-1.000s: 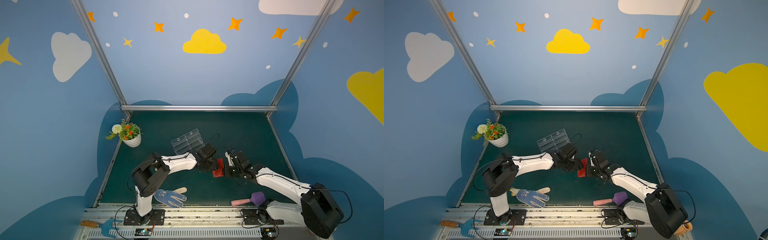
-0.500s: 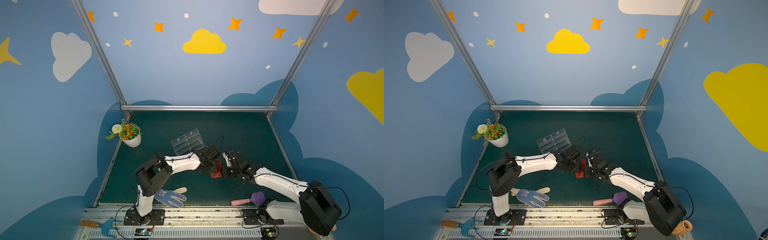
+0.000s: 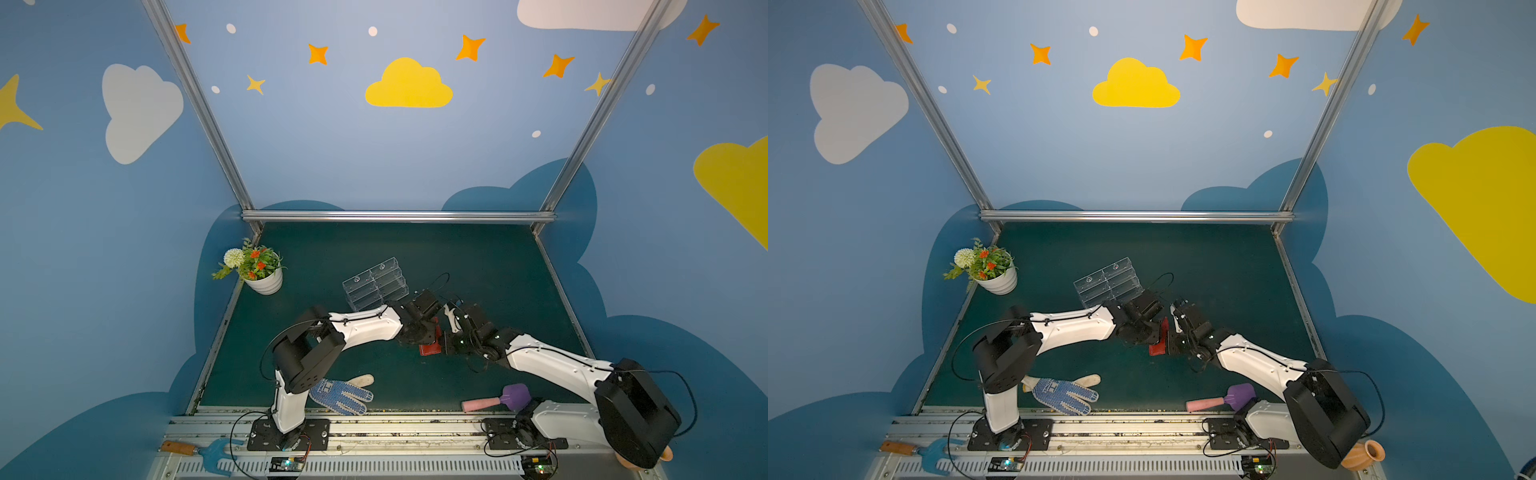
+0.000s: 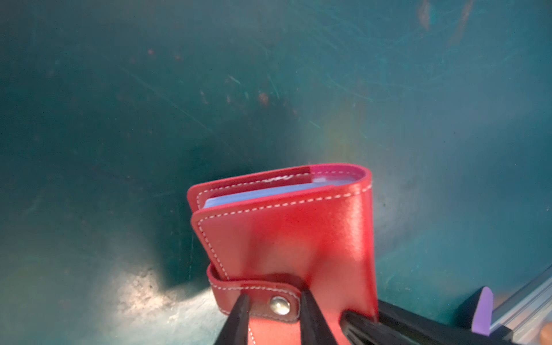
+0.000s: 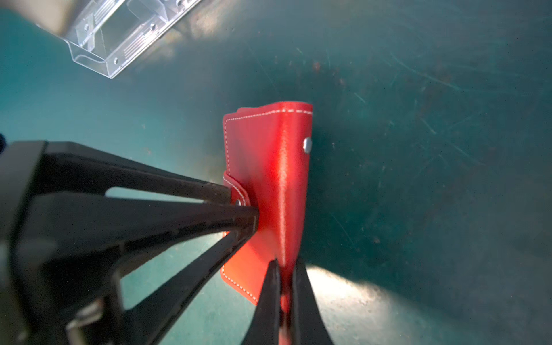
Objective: Take the credit cards out of the card holder
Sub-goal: Open the button on the card holder.
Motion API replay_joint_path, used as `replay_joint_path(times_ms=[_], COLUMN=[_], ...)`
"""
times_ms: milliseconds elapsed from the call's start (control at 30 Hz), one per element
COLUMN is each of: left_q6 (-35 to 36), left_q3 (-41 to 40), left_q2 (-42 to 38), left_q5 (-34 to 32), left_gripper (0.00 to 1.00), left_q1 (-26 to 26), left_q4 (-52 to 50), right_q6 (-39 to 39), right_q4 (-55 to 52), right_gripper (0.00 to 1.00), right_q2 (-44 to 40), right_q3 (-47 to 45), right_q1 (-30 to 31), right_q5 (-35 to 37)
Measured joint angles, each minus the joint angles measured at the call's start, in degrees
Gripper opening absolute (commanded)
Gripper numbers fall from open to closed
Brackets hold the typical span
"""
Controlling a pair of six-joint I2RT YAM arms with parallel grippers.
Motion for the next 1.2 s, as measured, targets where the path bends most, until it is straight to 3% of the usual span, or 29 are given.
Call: replay_joint_path(times_ms=[233,467,967,1200], left_q6=[0.24,0.11,-3.19,-6.78], left_q3=[0.33,-0.94,-13.38,-20.2], left_q2=[0.0,-1.14,-9.94,-13.38], left_q5=[-0.48,-0.63,-1.44,2.43], left_gripper=[0.04,0.04,0.04,0.04], left_q1=[0.0,0.11,2.75,2.86], left_q4=[-0.52,0.35,4.09,9.73], right_q6=[-0.66,-1.25,-3.28,-6.08], right_q4=[0.26,0.39,-1.77,-3.78], right_gripper=[0.0,0.0,0.0,0.0], right_q2=[0.02,0.09,0.7,1.9], right_q3=[0.0,0.0,0.83,2.95], right_q1=[0.04,0.04,-1.46,-1.6], right_q5=[-0.04,0.09,0.15,0.28])
